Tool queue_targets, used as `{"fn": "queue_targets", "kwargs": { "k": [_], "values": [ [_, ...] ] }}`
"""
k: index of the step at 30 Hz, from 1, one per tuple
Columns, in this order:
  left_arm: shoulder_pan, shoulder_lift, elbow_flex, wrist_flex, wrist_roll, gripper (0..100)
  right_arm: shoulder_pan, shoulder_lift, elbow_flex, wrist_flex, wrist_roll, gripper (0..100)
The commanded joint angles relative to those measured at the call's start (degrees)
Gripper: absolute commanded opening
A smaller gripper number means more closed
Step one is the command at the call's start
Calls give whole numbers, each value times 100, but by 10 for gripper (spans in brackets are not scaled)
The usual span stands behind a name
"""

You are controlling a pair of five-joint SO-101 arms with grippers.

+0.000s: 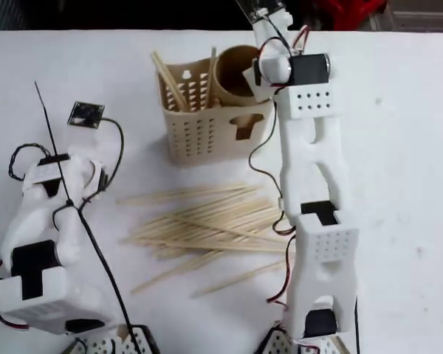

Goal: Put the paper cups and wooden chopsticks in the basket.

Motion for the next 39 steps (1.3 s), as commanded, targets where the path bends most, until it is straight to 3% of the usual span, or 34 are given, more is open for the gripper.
{"fn": "queue_targets", "kwargs": {
  "k": [1, 5, 14, 24, 34, 39],
  "values": [
    [-66, -13, -132, -9, -53, 120, 303, 321, -18, 435, -35, 17],
    [-66, -13, -132, -9, -53, 120, 567, 92, -545, 1262, -53, 15],
    [-66, -13, -123, -9, -53, 120, 1314, -365, -624, 1314, -290, 14],
    [-66, -13, -132, -9, -53, 120, 1349, -1358, -624, 1314, -308, 14],
    [-66, -13, -141, -9, -35, 123, 1288, -1402, -431, 1297, -299, 16],
    [-13, -13, -352, 26, -44, 125, 1218, -1349, -185, 1297, -308, 157]
  ]
}}
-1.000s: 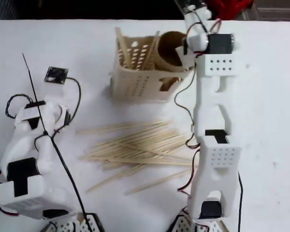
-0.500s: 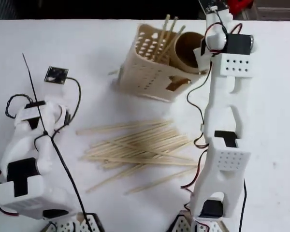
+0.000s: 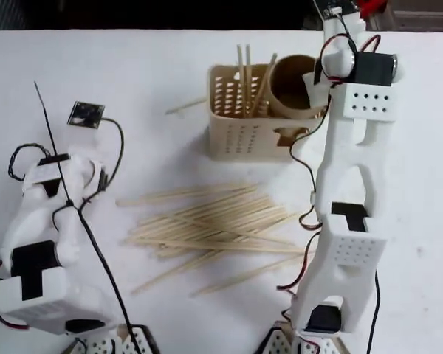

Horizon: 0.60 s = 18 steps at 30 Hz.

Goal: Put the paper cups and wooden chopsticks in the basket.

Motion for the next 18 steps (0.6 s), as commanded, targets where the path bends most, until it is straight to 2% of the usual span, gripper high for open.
{"fn": "queue_targets", "kwargs": {
  "k": [1, 4, 8, 11, 15, 18],
  "values": [
    [48, -13, -448, 35, -44, 125, -48, -259, 141, 4, -35, 199],
    [242, -13, -958, 246, -9, 125, -127, -277, 264, 4, -44, 291],
    [462, 13, -2277, 1160, 642, 126, -127, -277, 264, 13, -158, 301],
    [778, 224, -3332, 1512, 1248, 165, -180, -356, 229, -13, -343, 303],
    [1305, 1279, -4826, 1538, 1890, 205, -444, -822, 229, -365, -352, 303],
    [1657, 2422, -5987, 1635, 2031, 203, -664, -1323, 264, -365, -352, 302]
  ]
}}
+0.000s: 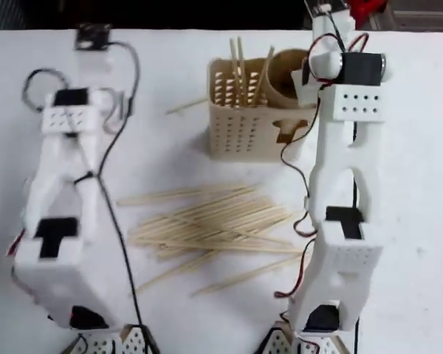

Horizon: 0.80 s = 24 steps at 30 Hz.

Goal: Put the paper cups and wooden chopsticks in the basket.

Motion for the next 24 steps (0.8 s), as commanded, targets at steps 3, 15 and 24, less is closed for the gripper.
{"fn": "queue_targets", "kwargs": {
  "k": [3, 15, 24],
  "values": [
    [681, 2343, -2892, 299, 316, 203, -382, -1077, 9, 4, -44, 302],
    [796, 6123, -8721, 1644, 607, 207, -356, -1349, 26, 242, -44, 302],
    [1121, 6141, -8835, 1618, 316, 207, -347, -2299, 1073, 233, 9, 302]
  ]
}}
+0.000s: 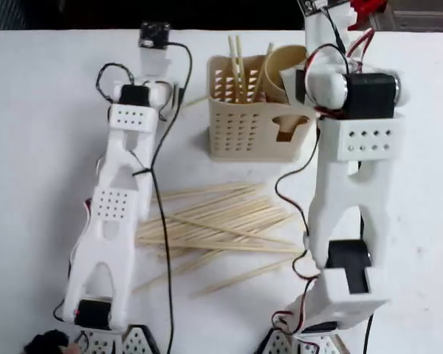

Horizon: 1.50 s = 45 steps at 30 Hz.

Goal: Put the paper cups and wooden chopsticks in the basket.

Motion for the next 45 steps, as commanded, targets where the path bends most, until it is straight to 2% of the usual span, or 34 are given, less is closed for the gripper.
{"fn": "queue_targets", "kwargs": {
  "k": [1, 6, 15, 17, 21, 26, 32, 40, 42, 45],
  "values": [
    [189, -163, -273, -70, -88, 207, 4, -585, 334, 22, 0, 302],
    [286, -13, 246, -378, -580, 203, -4, -1147, 1169, -4, 0, 302],
    [277, 31, 809, -475, -607, 200, 22, -1771, 2004, -13, 9, 303],
    [277, -13, 897, -492, -607, 164, 40, -1895, 2207, -13, 9, 303],
    [224, 40, 967, -712, -607, 23, 48, -2149, 2576, -13, 246, 303],
    [198, -13, 1178, -703, -607, 49, 57, -2475, 2927, -13, 501, 303],
    [22, -66, 976, 343, -607, 49, 57, -2695, 3253, -13, 527, 303],
    [-505, -426, -360, 2549, -624, 49, 57, -2756, 3833, -13, 527, 301],
    [-629, -646, -369, 2989, -941, 48, 57, -2897, 4070, -13, 527, 299],
    [-857, -1103, 53, 3033, -1459, 20, 48, -3275, 4448, -57, 536, 249]
  ]
}}
